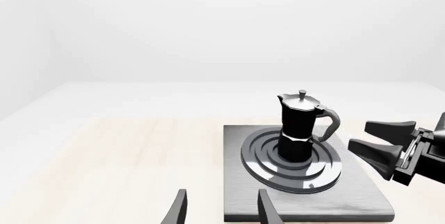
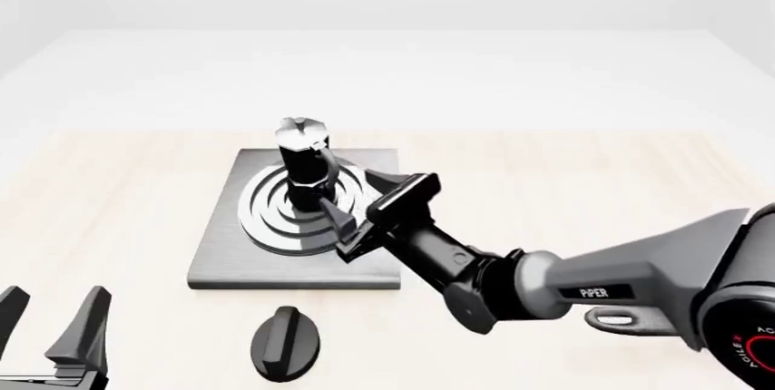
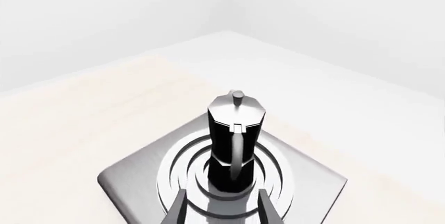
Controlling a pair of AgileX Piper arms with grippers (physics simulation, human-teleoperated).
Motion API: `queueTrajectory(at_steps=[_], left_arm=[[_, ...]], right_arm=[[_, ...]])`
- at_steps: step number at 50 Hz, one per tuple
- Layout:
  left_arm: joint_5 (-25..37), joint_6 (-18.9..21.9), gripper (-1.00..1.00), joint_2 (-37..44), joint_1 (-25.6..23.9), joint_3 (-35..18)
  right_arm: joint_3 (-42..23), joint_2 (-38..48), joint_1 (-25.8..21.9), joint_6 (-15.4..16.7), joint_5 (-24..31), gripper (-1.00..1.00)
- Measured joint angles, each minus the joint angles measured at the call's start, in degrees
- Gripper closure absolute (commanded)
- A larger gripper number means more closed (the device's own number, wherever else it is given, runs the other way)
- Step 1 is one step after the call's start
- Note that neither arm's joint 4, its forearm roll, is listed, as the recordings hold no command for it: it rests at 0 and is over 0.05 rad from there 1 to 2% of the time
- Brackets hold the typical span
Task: Put the moka pot on the stove.
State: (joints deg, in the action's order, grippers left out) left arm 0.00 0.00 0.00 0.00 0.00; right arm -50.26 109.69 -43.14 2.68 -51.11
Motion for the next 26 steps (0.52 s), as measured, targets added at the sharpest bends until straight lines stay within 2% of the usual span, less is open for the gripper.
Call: queueTrajectory(at_steps=[26], left_arm=[[0.0,0.0,-1.00,0.0,0.0,0.0]], right_arm=[[6.4,-4.7,0.8,0.1,-2.3,-1.00]])
